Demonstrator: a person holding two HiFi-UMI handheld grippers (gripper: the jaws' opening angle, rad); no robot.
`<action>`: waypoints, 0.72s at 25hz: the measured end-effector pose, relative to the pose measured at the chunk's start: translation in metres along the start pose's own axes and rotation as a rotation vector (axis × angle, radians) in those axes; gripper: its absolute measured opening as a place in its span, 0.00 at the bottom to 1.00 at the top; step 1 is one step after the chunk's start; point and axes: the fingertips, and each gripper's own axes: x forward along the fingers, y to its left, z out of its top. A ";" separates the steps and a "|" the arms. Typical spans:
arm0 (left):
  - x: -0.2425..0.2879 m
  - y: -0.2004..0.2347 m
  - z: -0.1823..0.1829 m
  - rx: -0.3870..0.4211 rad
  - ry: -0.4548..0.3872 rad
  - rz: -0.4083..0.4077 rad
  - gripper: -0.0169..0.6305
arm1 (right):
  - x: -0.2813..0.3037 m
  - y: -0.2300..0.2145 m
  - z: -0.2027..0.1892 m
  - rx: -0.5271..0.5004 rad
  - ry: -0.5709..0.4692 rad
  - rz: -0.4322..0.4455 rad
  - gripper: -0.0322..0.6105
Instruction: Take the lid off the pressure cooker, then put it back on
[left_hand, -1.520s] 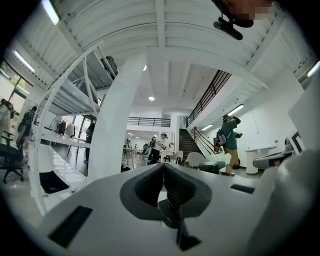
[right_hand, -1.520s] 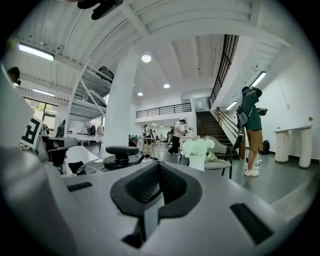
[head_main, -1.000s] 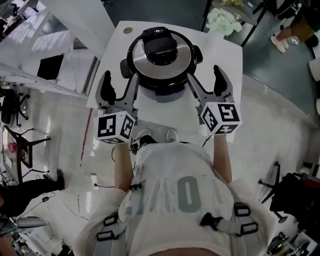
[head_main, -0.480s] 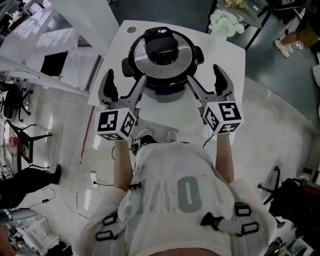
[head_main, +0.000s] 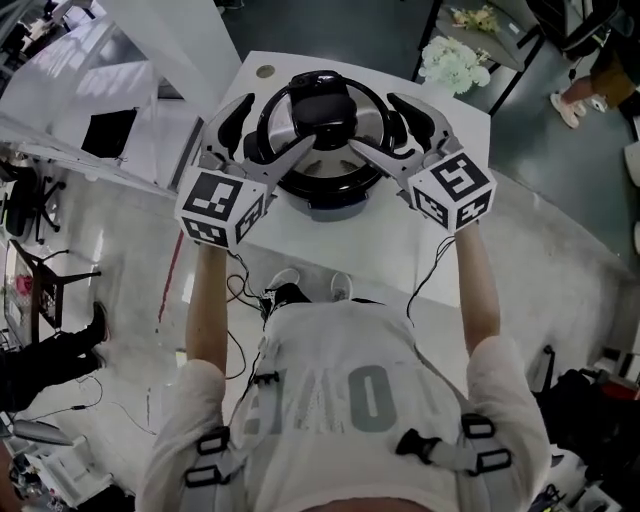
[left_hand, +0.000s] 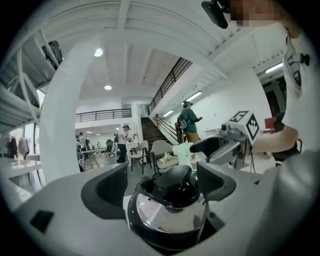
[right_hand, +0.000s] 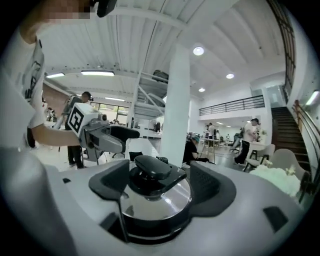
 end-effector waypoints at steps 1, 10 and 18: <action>0.006 0.000 -0.003 0.025 0.029 -0.028 0.70 | 0.008 -0.002 0.000 -0.020 0.017 0.032 0.64; 0.033 -0.011 -0.039 0.112 0.231 -0.231 0.57 | 0.050 0.001 -0.023 -0.070 0.147 0.284 0.62; 0.043 -0.017 -0.051 0.096 0.268 -0.266 0.45 | 0.058 0.003 -0.030 -0.074 0.197 0.348 0.55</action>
